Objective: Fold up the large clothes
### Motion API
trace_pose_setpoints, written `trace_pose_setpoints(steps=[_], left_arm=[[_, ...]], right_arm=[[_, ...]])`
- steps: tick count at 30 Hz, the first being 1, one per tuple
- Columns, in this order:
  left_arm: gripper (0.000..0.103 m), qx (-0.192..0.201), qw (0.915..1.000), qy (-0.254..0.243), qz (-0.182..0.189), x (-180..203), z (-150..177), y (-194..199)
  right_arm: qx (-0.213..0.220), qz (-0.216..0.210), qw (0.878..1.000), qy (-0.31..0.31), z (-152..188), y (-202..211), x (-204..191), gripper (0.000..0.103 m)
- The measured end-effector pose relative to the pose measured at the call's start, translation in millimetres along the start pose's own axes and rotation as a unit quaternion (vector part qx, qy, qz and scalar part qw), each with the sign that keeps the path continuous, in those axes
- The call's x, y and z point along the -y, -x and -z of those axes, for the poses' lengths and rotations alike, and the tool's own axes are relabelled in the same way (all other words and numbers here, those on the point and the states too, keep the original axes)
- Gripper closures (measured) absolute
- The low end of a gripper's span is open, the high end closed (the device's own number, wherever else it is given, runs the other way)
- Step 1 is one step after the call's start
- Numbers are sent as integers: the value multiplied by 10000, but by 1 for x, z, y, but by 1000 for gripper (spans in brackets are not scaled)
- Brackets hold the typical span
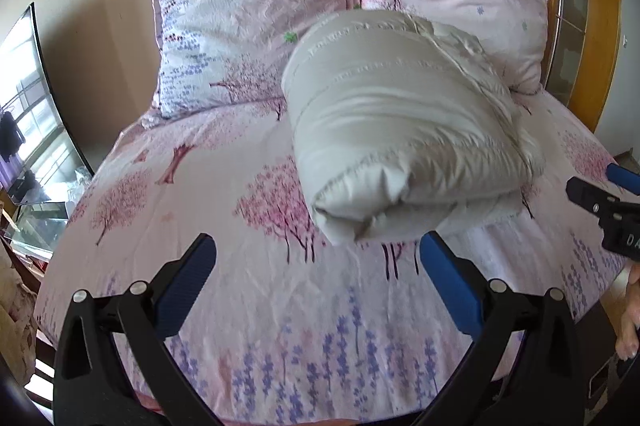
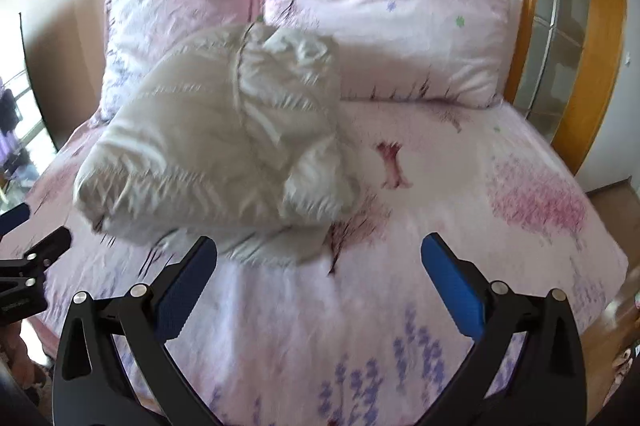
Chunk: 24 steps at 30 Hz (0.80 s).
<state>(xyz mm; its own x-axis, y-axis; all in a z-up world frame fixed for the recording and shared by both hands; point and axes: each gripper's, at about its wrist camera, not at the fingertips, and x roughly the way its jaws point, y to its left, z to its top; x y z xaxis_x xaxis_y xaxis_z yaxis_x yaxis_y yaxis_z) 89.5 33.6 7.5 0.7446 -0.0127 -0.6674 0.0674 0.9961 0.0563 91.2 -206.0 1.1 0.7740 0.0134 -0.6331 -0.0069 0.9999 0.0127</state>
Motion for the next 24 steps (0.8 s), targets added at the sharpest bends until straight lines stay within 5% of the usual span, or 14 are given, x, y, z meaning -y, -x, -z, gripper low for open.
trace_pose_setpoints(steps=[9,24], left_arm=[[2,-568,9984,6,-9,6,15,-3],[2,-807,9967,8,-19,8,18,3]], right_arm=[[-425,-89,9989,189,21,5,-16,1],[-1038,-97,9941,312,33,2,-29,1]])
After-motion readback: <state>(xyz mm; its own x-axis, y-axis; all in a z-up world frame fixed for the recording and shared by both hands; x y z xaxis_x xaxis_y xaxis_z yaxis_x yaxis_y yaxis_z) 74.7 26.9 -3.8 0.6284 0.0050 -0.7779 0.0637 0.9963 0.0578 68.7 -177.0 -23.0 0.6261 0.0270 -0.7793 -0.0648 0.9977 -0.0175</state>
